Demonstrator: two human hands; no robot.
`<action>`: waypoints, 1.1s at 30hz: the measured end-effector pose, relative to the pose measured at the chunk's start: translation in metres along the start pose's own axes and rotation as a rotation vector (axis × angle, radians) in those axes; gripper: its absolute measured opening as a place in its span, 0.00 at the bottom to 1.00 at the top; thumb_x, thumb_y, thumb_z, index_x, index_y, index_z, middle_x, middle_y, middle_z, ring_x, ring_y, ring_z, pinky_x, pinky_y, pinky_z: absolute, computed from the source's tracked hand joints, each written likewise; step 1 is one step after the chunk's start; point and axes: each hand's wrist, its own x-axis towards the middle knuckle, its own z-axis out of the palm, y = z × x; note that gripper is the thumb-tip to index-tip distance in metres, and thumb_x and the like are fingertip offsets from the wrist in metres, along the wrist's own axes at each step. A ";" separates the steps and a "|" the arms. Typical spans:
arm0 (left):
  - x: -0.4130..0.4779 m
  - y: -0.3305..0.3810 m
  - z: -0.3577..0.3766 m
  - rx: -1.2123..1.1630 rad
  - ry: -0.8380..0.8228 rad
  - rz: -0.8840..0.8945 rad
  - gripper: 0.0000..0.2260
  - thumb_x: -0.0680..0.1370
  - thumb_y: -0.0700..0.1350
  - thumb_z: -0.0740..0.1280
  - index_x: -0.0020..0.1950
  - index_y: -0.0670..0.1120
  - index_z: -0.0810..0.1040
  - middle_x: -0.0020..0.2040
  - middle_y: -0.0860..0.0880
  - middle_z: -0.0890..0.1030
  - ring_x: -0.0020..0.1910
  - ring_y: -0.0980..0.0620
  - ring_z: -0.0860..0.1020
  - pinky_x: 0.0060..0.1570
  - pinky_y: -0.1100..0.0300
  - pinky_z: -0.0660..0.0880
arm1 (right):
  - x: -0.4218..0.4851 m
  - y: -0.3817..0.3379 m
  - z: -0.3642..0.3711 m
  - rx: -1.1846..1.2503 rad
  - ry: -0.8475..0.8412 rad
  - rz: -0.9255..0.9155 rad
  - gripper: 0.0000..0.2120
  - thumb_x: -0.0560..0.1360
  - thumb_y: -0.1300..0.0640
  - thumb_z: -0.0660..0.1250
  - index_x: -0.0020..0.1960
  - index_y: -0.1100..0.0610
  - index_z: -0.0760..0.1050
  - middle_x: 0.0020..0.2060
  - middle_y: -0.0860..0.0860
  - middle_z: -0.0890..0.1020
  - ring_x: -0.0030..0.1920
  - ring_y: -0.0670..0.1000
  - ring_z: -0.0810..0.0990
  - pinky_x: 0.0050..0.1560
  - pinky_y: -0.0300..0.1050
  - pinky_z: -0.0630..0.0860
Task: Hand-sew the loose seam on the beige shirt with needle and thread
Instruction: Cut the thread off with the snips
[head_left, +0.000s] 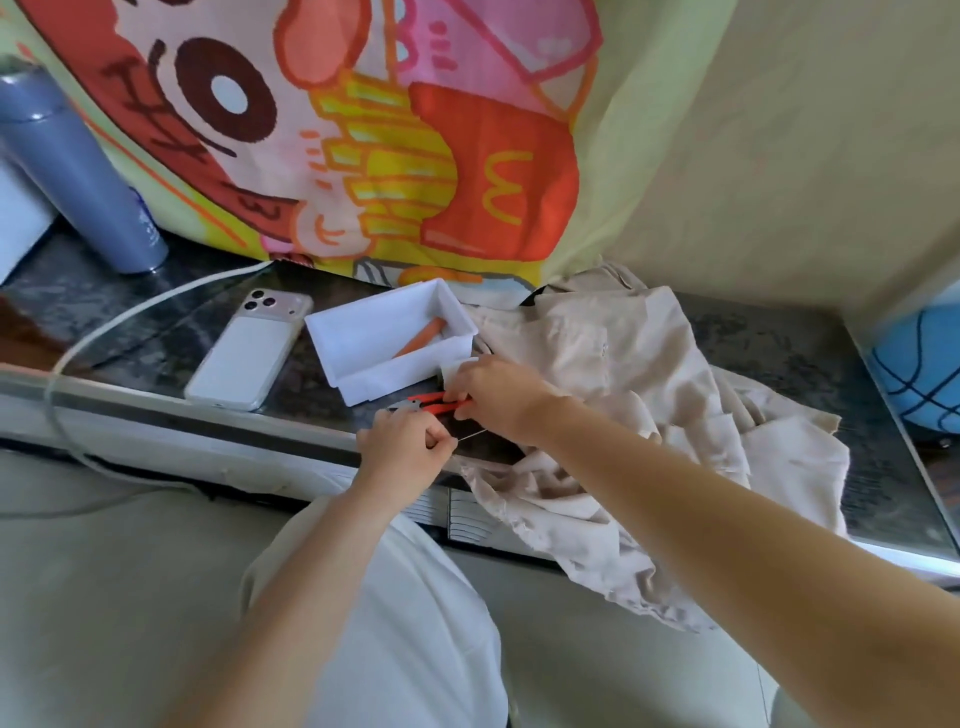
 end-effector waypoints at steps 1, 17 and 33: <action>0.000 0.001 0.000 0.011 -0.004 -0.010 0.07 0.78 0.51 0.64 0.41 0.53 0.78 0.51 0.52 0.80 0.60 0.45 0.68 0.59 0.49 0.67 | 0.002 -0.002 0.001 -0.013 0.008 0.006 0.11 0.78 0.57 0.63 0.59 0.54 0.77 0.55 0.52 0.78 0.57 0.54 0.75 0.53 0.46 0.73; 0.001 0.017 0.001 -0.397 -0.033 -0.019 0.04 0.78 0.44 0.65 0.45 0.45 0.77 0.39 0.55 0.78 0.44 0.55 0.77 0.45 0.63 0.70 | -0.023 -0.003 -0.015 0.523 0.397 0.150 0.04 0.80 0.63 0.57 0.50 0.61 0.61 0.45 0.59 0.77 0.44 0.59 0.74 0.38 0.45 0.60; -0.002 0.069 -0.007 -1.314 -0.400 -0.261 0.11 0.80 0.41 0.63 0.37 0.44 0.72 0.29 0.50 0.69 0.24 0.56 0.69 0.29 0.62 0.75 | -0.126 0.021 0.002 0.856 0.346 0.360 0.12 0.81 0.49 0.55 0.40 0.48 0.69 0.30 0.45 0.74 0.33 0.44 0.73 0.44 0.40 0.69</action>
